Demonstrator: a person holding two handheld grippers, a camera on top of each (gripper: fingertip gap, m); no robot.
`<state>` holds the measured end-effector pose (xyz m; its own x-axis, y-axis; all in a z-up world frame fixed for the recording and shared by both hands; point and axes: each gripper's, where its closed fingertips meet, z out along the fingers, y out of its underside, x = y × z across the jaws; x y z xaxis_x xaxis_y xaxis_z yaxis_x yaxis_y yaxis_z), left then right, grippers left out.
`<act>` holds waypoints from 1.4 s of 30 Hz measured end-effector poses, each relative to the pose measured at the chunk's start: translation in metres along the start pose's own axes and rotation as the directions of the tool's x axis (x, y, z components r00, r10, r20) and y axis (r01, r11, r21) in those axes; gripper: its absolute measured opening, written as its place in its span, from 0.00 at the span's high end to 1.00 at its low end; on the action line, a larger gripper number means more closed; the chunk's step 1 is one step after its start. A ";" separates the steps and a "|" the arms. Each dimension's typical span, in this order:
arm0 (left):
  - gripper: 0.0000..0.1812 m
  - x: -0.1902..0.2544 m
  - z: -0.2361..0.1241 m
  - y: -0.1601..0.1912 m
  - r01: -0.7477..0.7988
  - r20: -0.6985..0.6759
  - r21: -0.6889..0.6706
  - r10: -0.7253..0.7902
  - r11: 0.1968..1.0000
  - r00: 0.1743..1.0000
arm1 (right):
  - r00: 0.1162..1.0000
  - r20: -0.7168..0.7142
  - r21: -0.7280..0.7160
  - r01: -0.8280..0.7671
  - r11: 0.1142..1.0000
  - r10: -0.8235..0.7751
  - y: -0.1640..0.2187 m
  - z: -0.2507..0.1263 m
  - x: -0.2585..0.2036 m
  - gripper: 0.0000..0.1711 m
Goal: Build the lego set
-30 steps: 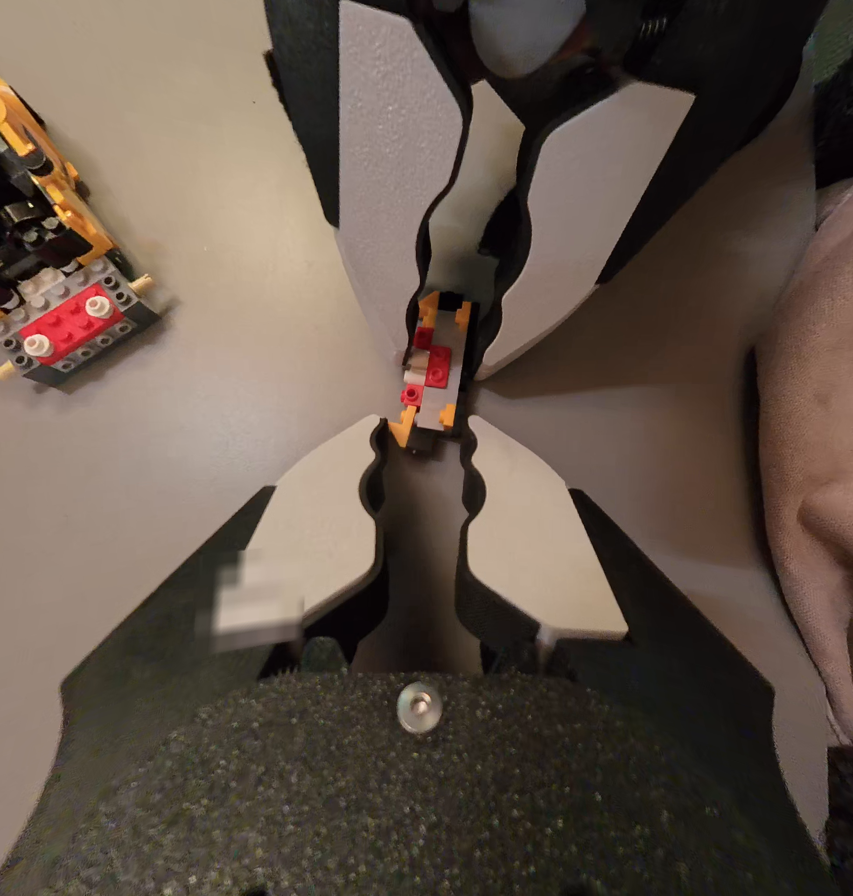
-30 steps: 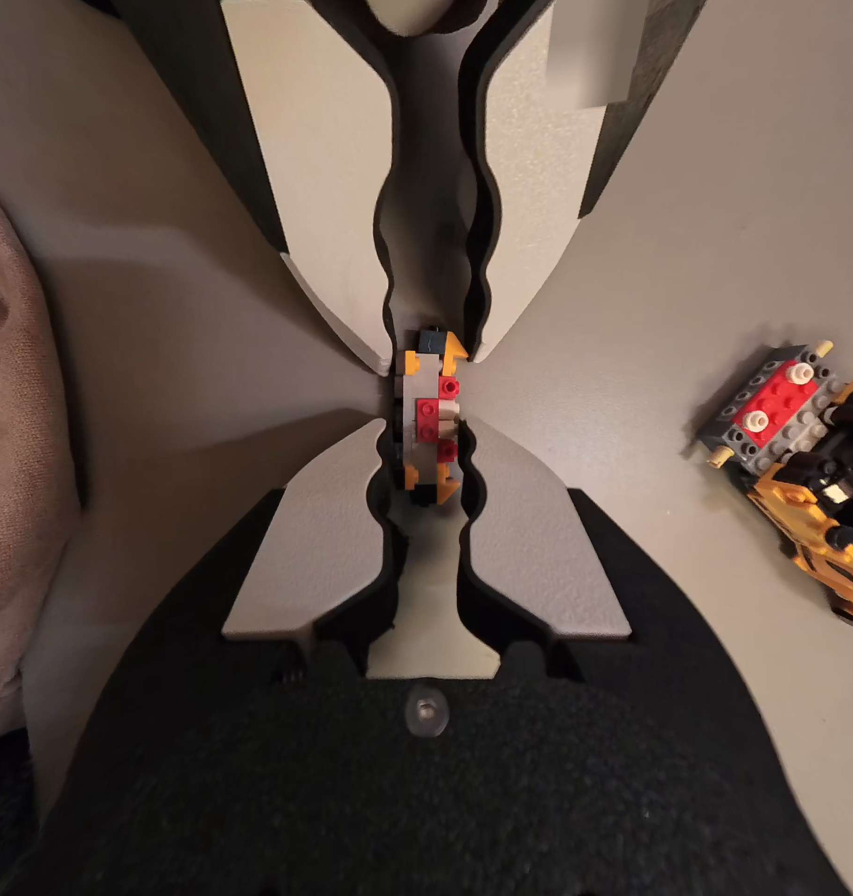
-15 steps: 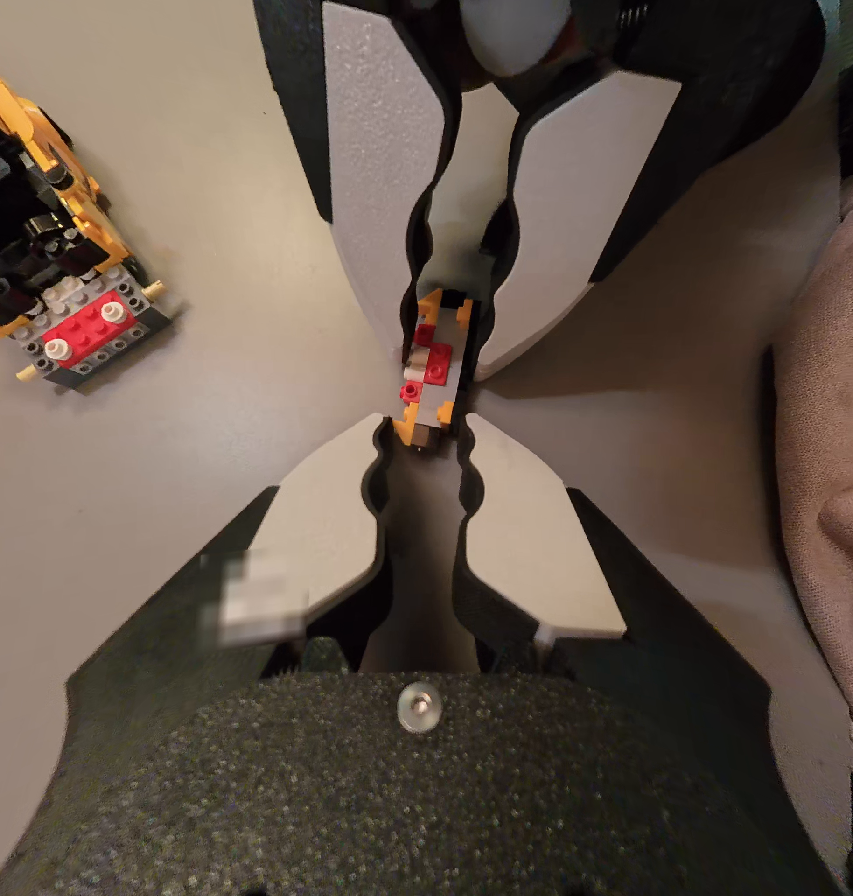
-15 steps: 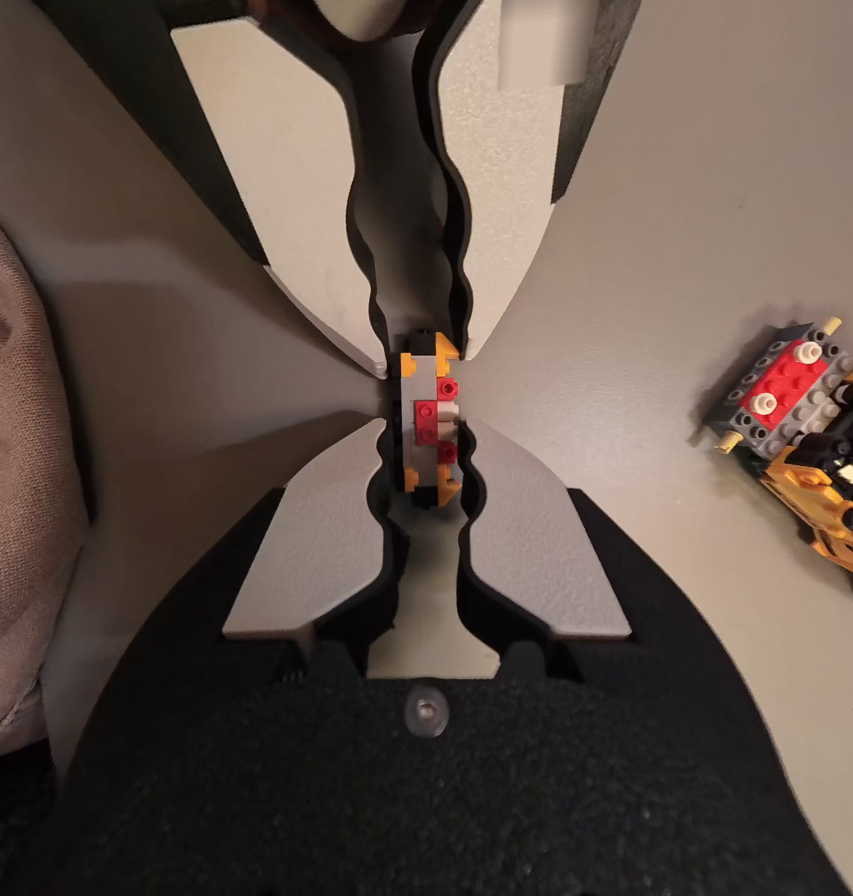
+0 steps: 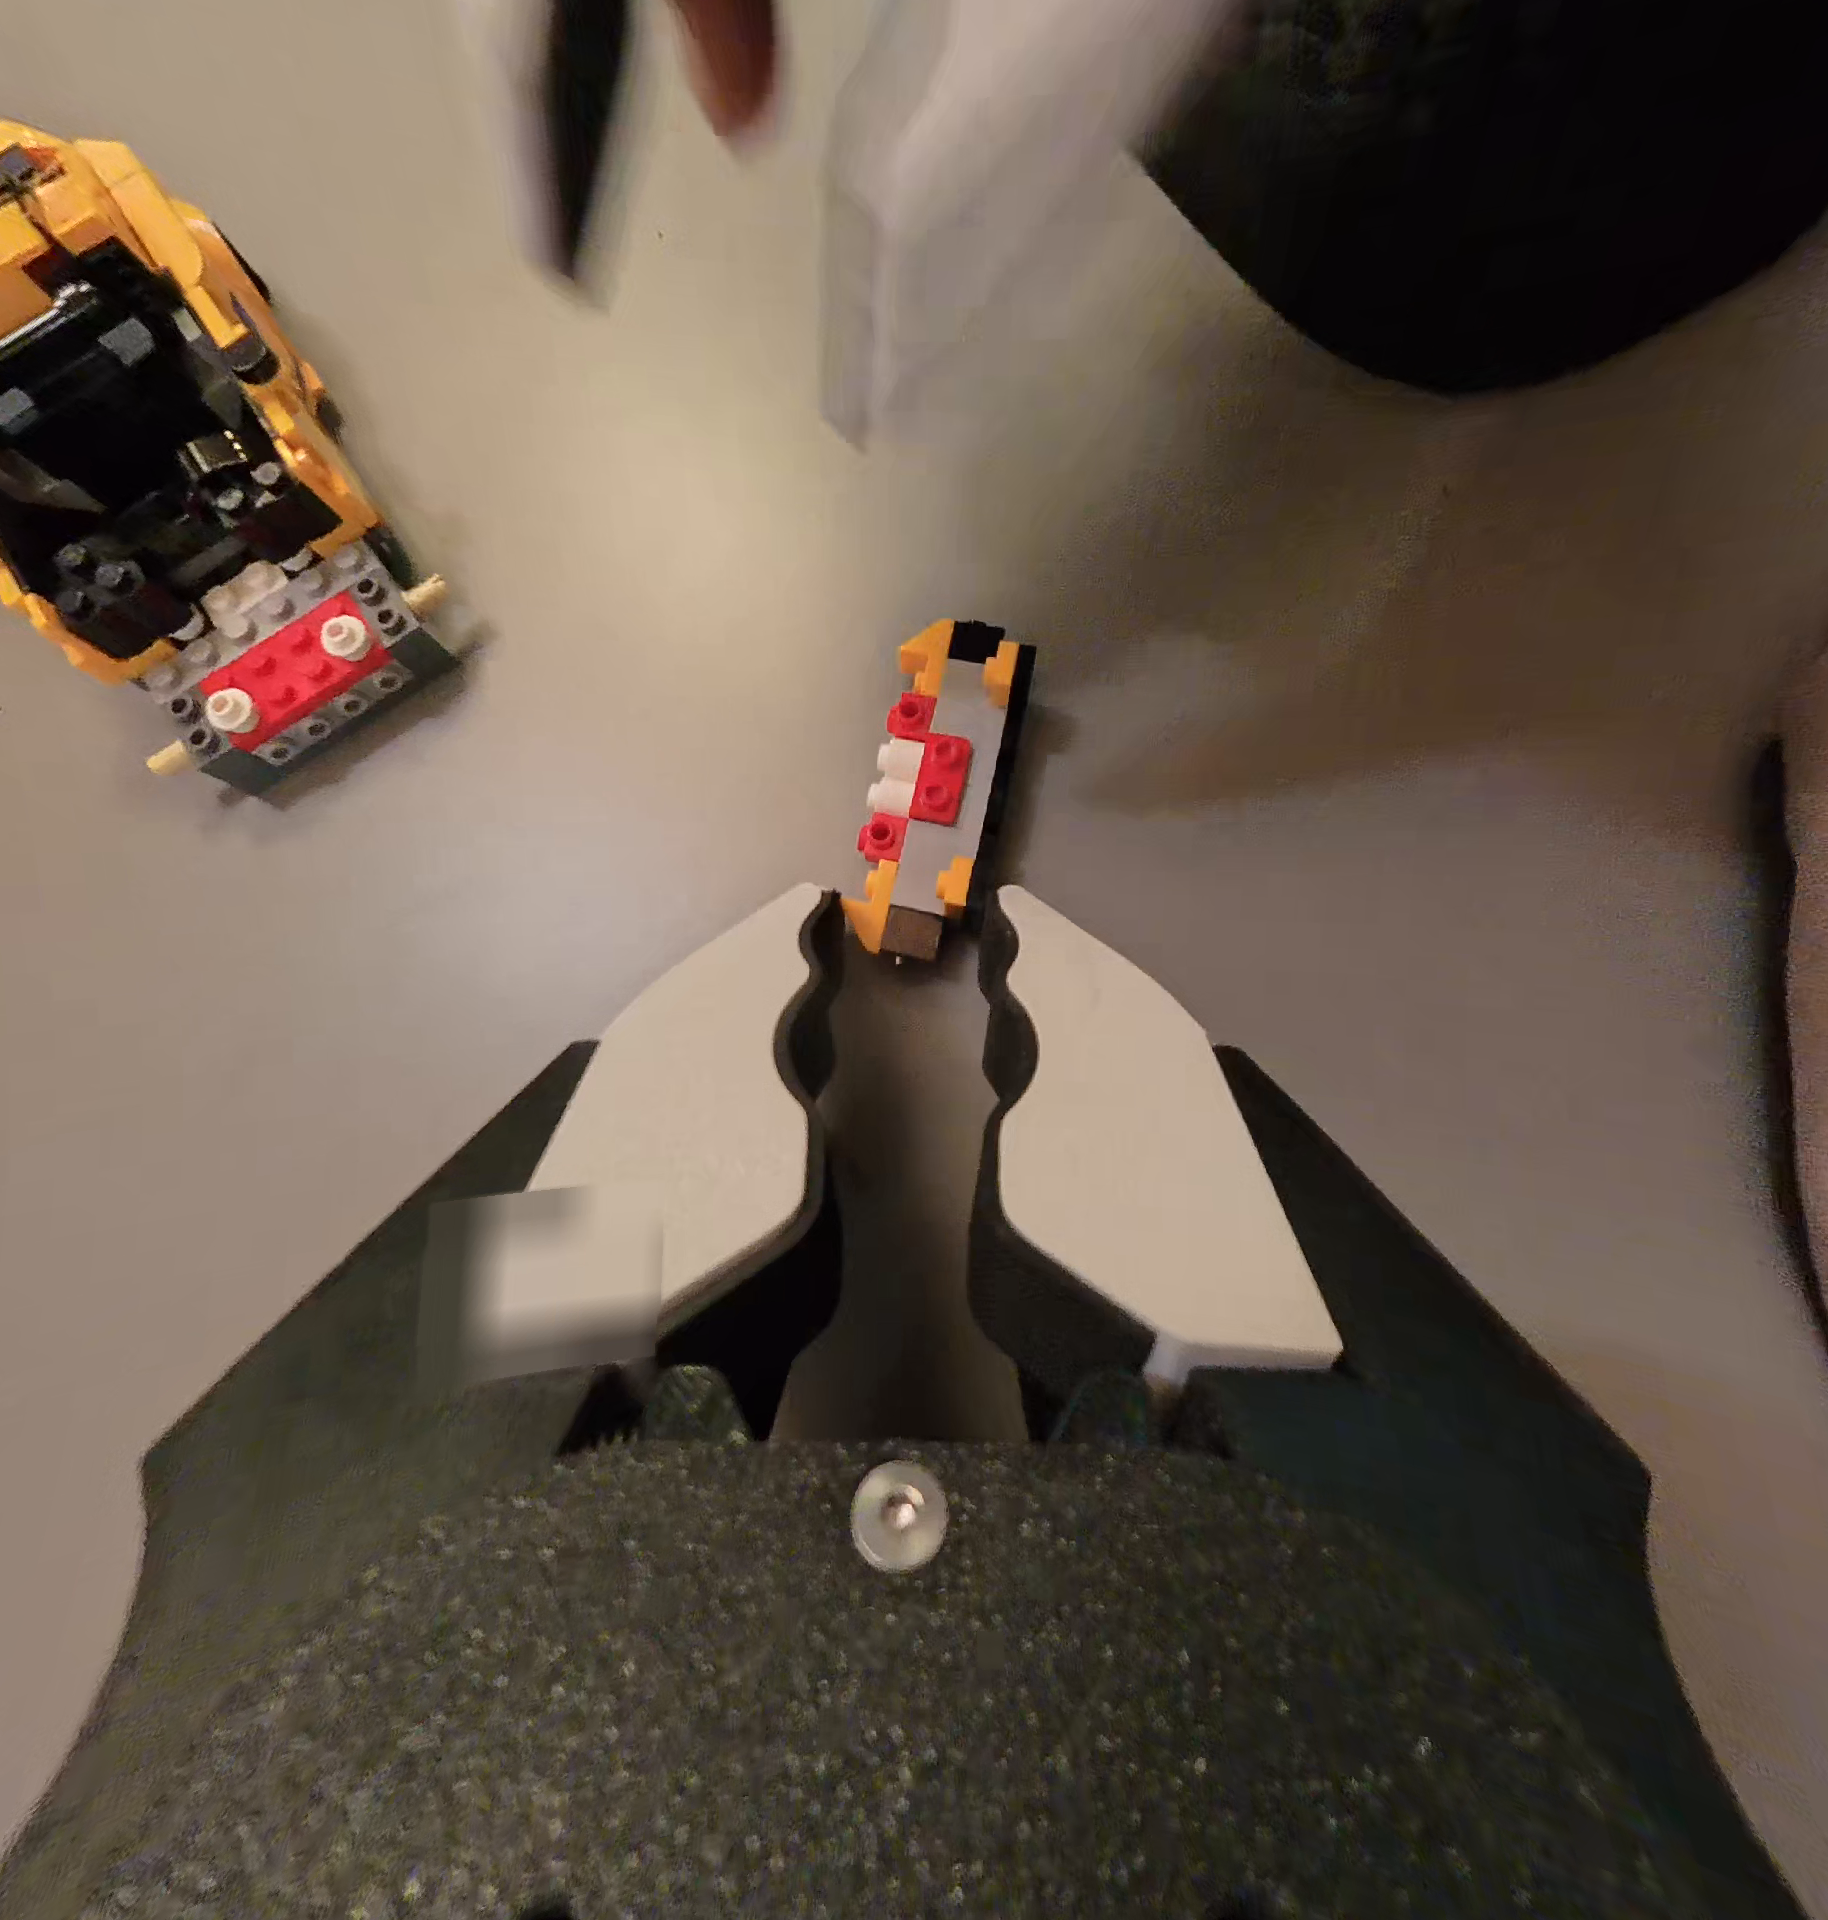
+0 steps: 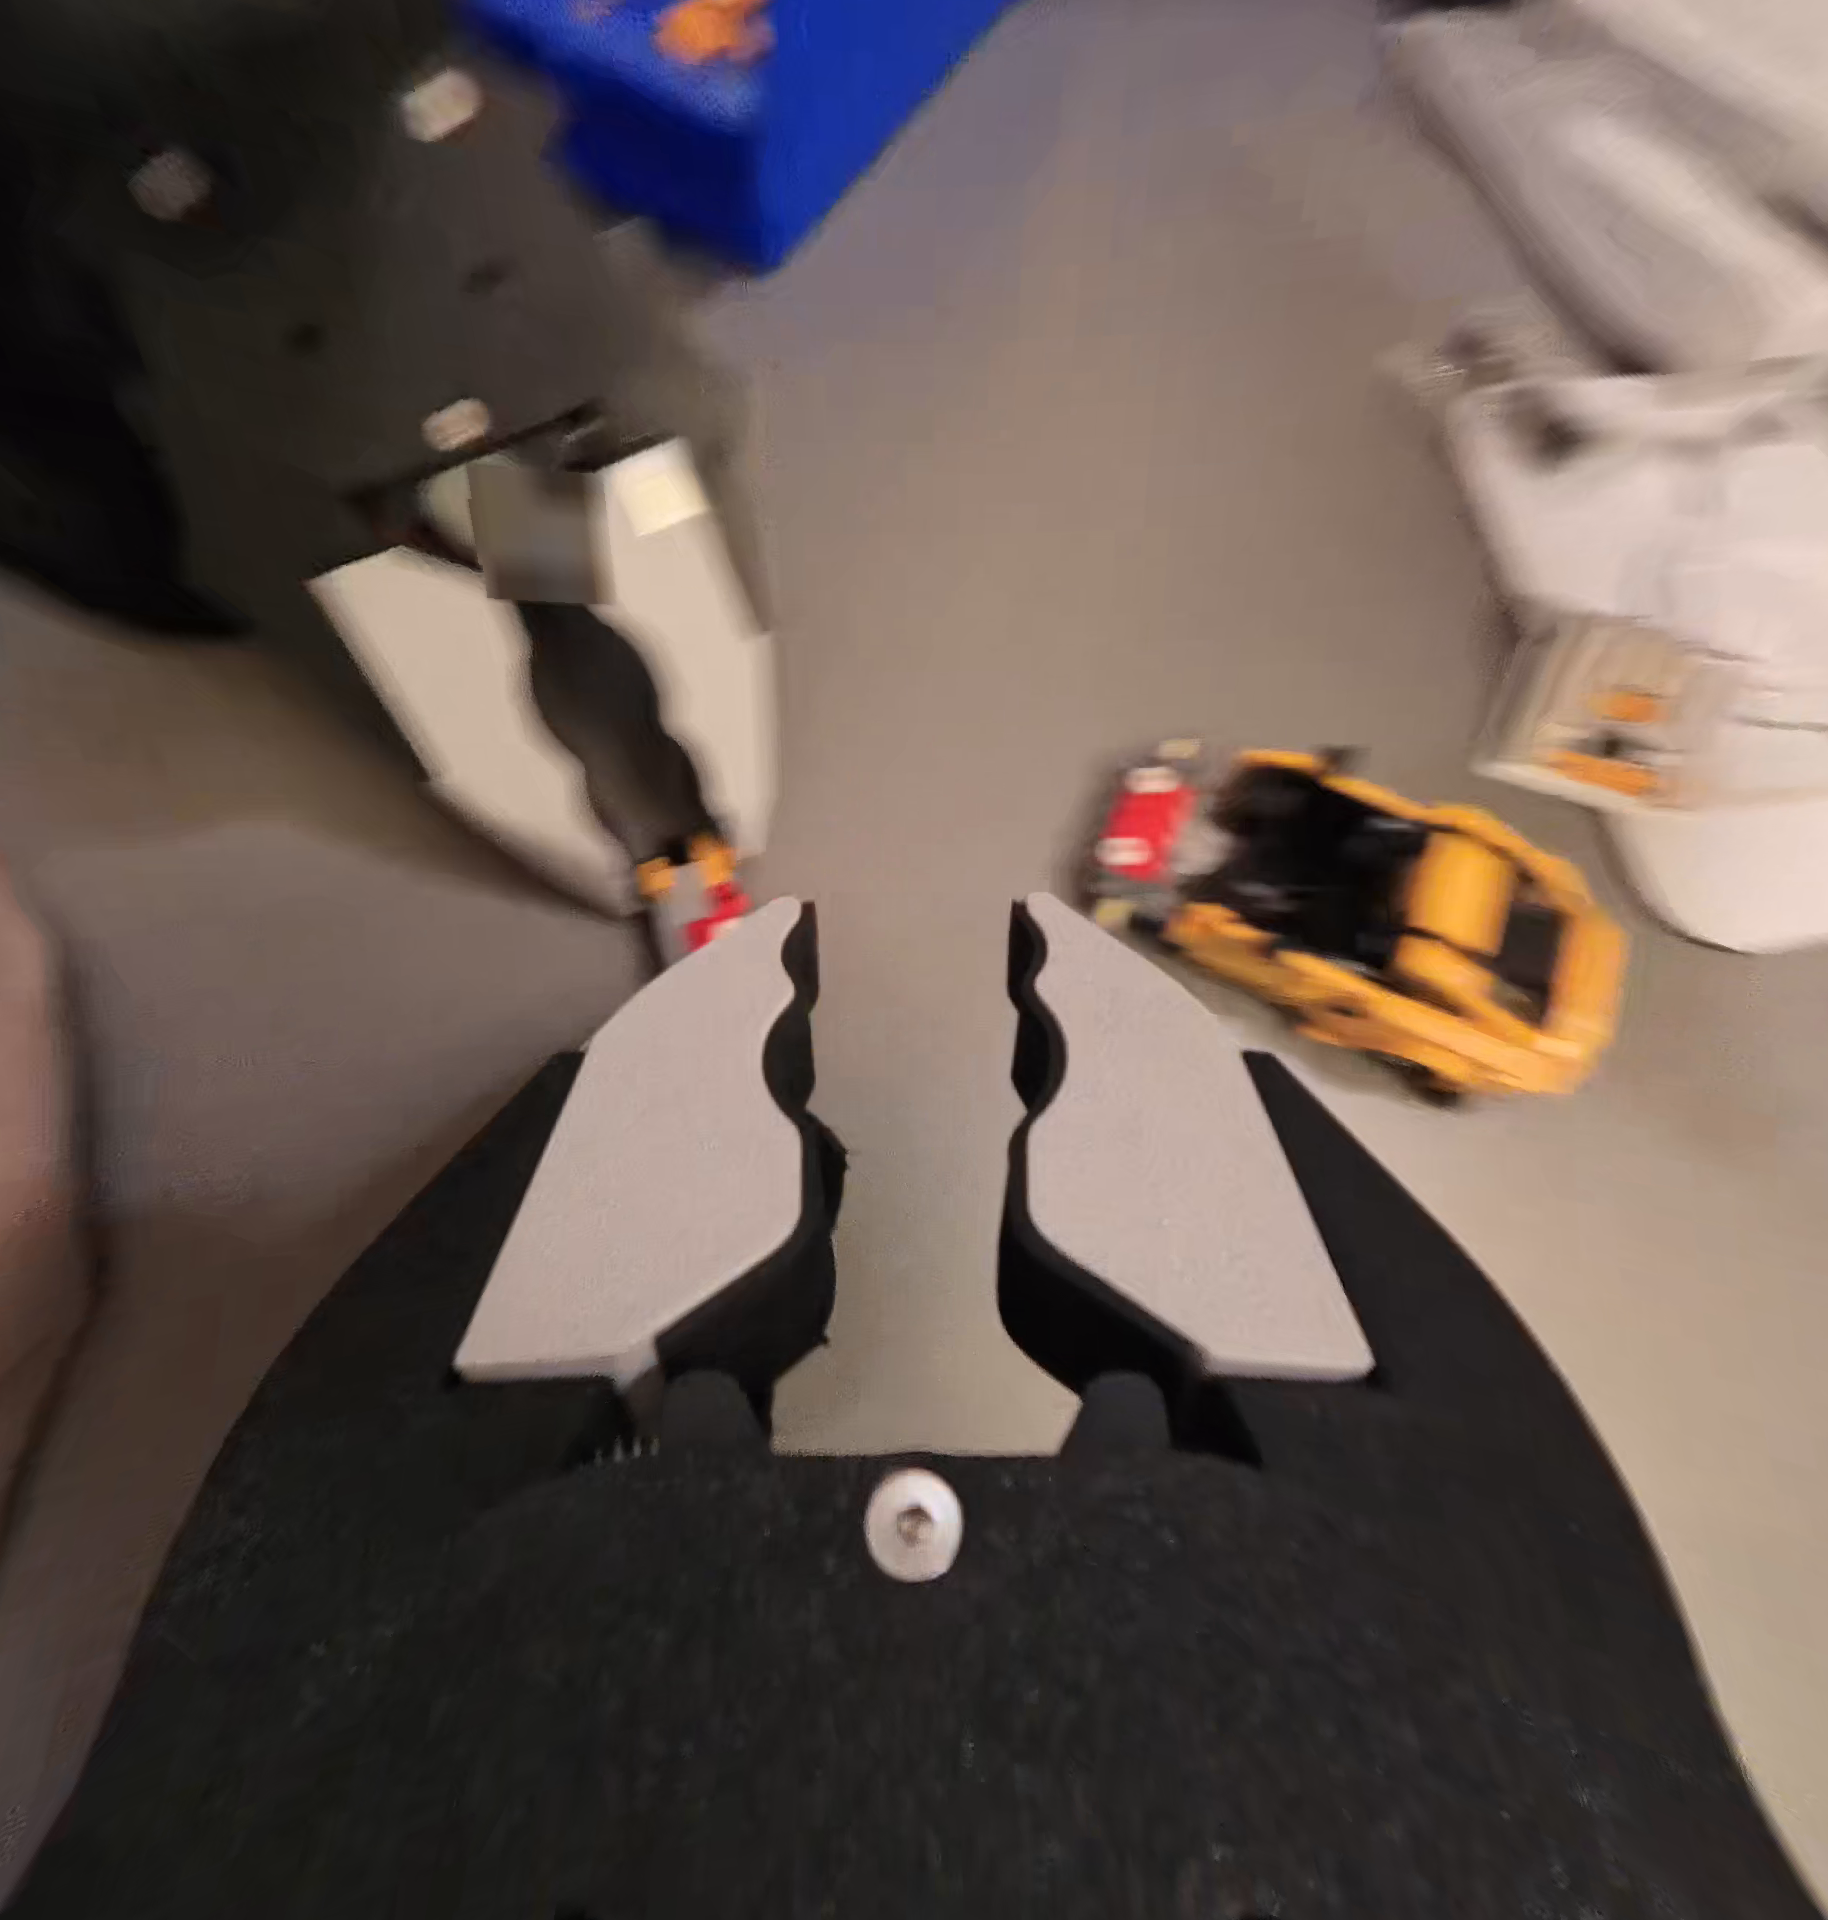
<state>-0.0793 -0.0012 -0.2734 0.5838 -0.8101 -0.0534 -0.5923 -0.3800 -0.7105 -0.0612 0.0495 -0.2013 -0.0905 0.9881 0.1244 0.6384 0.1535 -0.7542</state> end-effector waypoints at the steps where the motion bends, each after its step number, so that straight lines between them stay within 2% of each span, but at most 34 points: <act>1: 0.86 -0.001 0.000 0.000 -0.002 0.002 0.000 0.002 1.000 1.000 | 0.996 -0.083 0.022 -0.024 0.999 0.026 -0.004 -0.006 0.020 0.80; 3: 0.86 -0.001 0.000 0.000 -0.007 0.006 0.002 0.007 1.000 1.000 | 0.973 -0.215 0.044 -0.072 0.996 0.080 -0.008 -0.013 0.052 0.80; 6: 0.86 -0.003 -0.002 -0.001 -0.010 0.014 0.013 0.010 1.000 1.000 | 0.935 -0.339 0.067 -0.082 0.994 0.100 -0.012 -0.019 0.074 0.86; 8: 0.86 -0.007 -0.005 -0.004 -0.036 0.043 0.042 0.034 0.998 0.998 | 0.901 -0.421 0.078 -0.084 0.993 0.109 -0.009 -0.029 0.085 1.00; 9: 0.86 -0.009 -0.008 -0.006 -0.058 0.067 0.055 0.055 0.997 0.996 | 0.896 -0.428 0.083 -0.086 0.993 0.114 -0.007 -0.032 0.086 1.00; 13: 0.86 -0.018 -0.017 -0.017 -0.161 0.174 0.112 0.140 0.981 0.975 | 0.950 -0.306 0.160 -0.009 0.987 0.058 -0.007 -0.036 0.057 1.00; 16: 0.86 -0.027 -0.026 -0.028 -0.253 0.294 0.140 0.204 0.957 0.934 | 0.997 -0.070 0.135 0.051 0.989 -0.042 0.006 -0.023 0.008 0.81; 18: 0.86 -0.029 -0.035 -0.040 -0.339 0.382 0.160 0.259 0.927 0.887 | 0.999 0.033 0.140 0.003 0.990 -0.007 0.012 -0.015 -0.011 0.73; 22: 0.86 -0.029 -0.053 -0.061 -0.505 0.543 0.156 0.353 0.849 0.762 | 0.952 0.237 0.231 -0.247 0.941 0.191 -0.005 -0.011 -0.031 0.73; 26: 0.86 -0.026 -0.061 -0.070 -0.601 0.623 0.111 0.415 0.792 0.663 | 0.877 0.375 0.292 -0.421 0.859 0.302 -0.029 -0.018 -0.033 0.78; 28: 0.86 -0.025 -0.066 -0.075 -0.639 0.661 0.090 0.434 0.764 0.612 | 0.879 0.345 0.292 -0.433 0.853 0.328 -0.029 -0.016 -0.027 0.91; 32: 0.86 -0.025 -0.076 -0.081 -0.691 0.728 0.066 0.439 0.720 0.527 | 0.922 0.296 0.386 -0.353 0.852 0.248 -0.040 -0.024 -0.028 0.93; 34: 0.80 -0.020 -0.080 -0.086 -0.685 0.710 0.146 0.407 0.713 0.575 | 0.965 0.205 0.437 -0.242 0.866 0.166 -0.044 -0.028 -0.028 0.94; 37: 0.79 -0.016 -0.089 -0.088 -0.562 0.589 0.371 0.281 0.739 0.758 | 0.991 0.122 0.496 -0.108 0.862 0.054 -0.047 -0.038 -0.031 0.94; 39: 0.79 -0.011 -0.091 -0.087 -0.323 0.329 0.562 0.152 0.762 0.932 | 0.995 0.088 0.539 -0.015 0.842 -0.038 -0.049 -0.046 -0.039 0.94; 40: 0.78 -0.007 -0.092 -0.087 -0.183 0.171 0.627 0.096 0.757 0.981 | 0.992 0.060 0.558 0.056 0.828 -0.108 -0.049 -0.049 -0.045 0.94; 42: 0.81 0.005 -0.097 -0.089 -0.005 -0.072 0.684 0.074 0.729 0.995 | 0.977 0.008 0.566 0.170 0.807 -0.212 -0.050 -0.050 -0.055 0.94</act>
<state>-0.0776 -0.0149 -0.1429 0.4972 -0.8659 -0.0550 -0.0548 0.0319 -0.9980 -0.0493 -0.0133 -0.1382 -0.2297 0.9333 0.2761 0.0671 0.2982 -0.9521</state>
